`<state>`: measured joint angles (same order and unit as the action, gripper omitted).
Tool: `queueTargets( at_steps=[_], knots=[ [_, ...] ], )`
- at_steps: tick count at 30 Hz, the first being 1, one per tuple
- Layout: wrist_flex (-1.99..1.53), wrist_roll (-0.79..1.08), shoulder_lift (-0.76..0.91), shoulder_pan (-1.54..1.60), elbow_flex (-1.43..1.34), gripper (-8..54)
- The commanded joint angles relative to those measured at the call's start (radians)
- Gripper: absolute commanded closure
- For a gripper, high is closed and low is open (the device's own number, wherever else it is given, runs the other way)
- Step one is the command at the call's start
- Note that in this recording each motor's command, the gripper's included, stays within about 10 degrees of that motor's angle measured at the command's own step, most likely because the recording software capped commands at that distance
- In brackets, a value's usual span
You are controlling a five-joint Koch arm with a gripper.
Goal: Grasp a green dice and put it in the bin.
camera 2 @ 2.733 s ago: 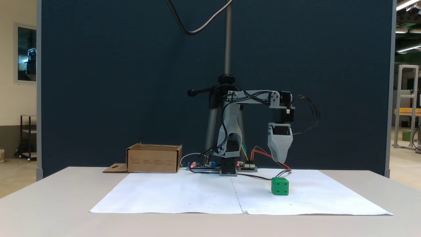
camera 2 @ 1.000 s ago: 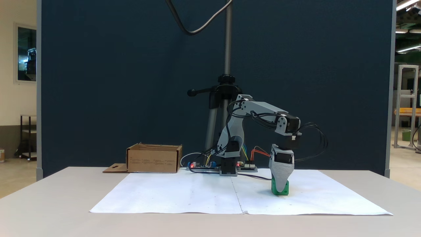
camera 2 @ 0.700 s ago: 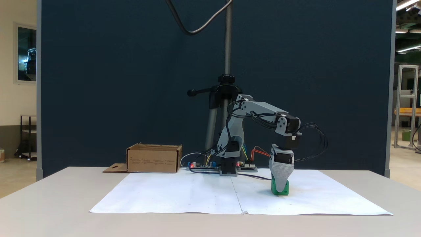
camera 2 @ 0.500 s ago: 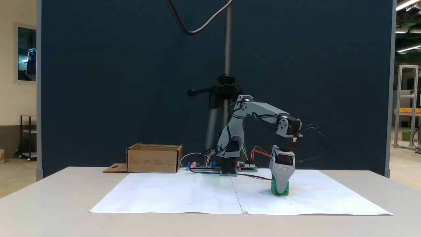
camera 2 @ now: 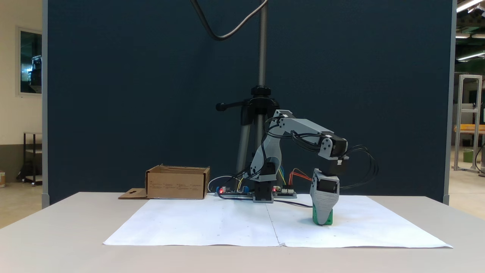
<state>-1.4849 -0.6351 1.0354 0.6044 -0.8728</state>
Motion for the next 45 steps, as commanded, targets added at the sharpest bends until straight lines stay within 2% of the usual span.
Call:
queueTargets(
  at_steps=[1, 3, 5, 22, 23, 24, 27, 37, 45],
  knots=[
    [-0.006, -0.072, 0.017, 0.008, 0.043, 9.9],
    [-0.008, -0.072, 0.017, 0.008, 0.043, 11.4],
    [-0.008, -0.072, 0.017, 0.006, 0.043, 16.2],
    [-0.006, -0.072, 0.005, 0.008, 0.043, 16.3],
    [-0.006, -0.072, 0.002, 0.009, 0.043, 18.2],
    [-0.006, -0.072, 0.002, 0.012, 0.043, 23.8],
    [0.011, -0.074, 0.0, 0.006, 0.043, 33.9],
    [0.038, -0.071, 0.017, -0.032, 0.044, 34.1],
    [0.04, -0.009, 0.305, -0.054, 0.066, 34.1]
  ],
)
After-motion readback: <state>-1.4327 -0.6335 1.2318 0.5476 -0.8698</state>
